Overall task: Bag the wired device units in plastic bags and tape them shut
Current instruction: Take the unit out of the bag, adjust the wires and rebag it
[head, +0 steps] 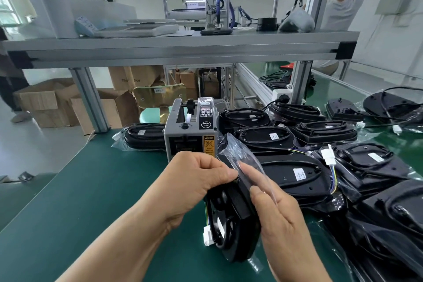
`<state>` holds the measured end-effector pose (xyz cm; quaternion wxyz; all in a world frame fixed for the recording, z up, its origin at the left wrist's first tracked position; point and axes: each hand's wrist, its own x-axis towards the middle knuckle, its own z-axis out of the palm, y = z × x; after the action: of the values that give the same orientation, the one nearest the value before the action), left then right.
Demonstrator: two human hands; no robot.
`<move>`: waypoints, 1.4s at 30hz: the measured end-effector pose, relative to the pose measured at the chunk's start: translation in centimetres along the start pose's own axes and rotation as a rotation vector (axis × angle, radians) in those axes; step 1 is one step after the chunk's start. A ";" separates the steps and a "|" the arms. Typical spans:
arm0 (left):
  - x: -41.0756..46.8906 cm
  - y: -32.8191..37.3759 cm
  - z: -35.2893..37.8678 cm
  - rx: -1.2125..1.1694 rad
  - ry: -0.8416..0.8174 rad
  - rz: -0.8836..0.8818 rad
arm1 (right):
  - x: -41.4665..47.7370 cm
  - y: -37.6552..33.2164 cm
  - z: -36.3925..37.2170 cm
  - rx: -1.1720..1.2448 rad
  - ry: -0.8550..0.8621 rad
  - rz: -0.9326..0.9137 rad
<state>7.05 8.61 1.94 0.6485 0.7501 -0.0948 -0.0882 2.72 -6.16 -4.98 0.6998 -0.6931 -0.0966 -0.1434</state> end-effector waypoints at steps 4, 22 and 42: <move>0.2 -0.4 0.2 0.024 0.031 0.012 | -0.1 0.1 -0.1 0.016 -0.006 -0.013; 0.3 -2.4 0.4 0.302 0.197 0.144 | -0.2 0.0 0.1 0.059 -0.071 -0.060; 1.6 -1.5 -2.5 0.244 -0.123 0.017 | -0.6 -0.6 0.6 0.013 -0.095 -0.131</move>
<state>9.31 10.84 0.75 0.5461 0.8158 -0.1508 -0.1164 1.98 -5.53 -4.65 0.6879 -0.6870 -0.1756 -0.1552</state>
